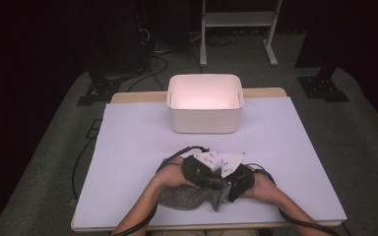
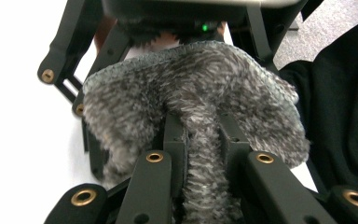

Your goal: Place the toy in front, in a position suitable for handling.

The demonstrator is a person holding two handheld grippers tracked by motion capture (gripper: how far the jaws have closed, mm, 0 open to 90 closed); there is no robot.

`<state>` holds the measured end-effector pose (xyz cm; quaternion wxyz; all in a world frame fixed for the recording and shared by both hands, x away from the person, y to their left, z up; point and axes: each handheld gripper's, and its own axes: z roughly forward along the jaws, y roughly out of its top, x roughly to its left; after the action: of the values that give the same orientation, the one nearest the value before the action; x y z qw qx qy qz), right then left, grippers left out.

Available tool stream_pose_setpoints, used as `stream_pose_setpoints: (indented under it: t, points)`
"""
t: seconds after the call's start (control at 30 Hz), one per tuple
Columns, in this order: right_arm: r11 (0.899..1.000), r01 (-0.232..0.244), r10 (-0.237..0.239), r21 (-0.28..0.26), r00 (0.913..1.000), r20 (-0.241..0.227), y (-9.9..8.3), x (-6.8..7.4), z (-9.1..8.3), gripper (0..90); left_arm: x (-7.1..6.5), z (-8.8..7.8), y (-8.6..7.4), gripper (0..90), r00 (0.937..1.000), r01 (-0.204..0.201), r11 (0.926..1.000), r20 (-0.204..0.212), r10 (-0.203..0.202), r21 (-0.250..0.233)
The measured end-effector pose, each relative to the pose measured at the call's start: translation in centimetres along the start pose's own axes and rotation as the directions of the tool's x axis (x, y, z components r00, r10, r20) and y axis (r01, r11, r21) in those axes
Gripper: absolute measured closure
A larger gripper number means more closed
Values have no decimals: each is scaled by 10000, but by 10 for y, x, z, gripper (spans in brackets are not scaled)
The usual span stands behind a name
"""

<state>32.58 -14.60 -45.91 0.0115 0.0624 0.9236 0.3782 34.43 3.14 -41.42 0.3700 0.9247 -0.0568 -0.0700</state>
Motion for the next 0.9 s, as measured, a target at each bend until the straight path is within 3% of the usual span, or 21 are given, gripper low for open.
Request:
stream_pose_setpoints:
  t: [0.1,0.17,0.3,0.67,0.9]
  points:
    - [9999,142,-141,-10,9999,99,0,-1,0,231,-2,-9,-7,772,9998,78,9998,-195,-74,199]
    - [9999,111,-111,-29,9999,82,-1,-1,0,230,-1,-16,-14,772,9984,342,9991,-453,-331,251]
    - [9999,-62,62,-135,10000,-26,-1,-3,0,229,4,-25,-23,772,9950,730,9973,-676,-729,-4]
    - [9999,-36,35,-103,10000,-53,-1,-2,0,230,15,-4,-1,766,9957,564,9984,-735,-568,-67]
    - [10000,51,-51,-34,10000,-3,-1,-2,0,231,10,-21,-19,767,9928,866,9962,-830,-865,-28]
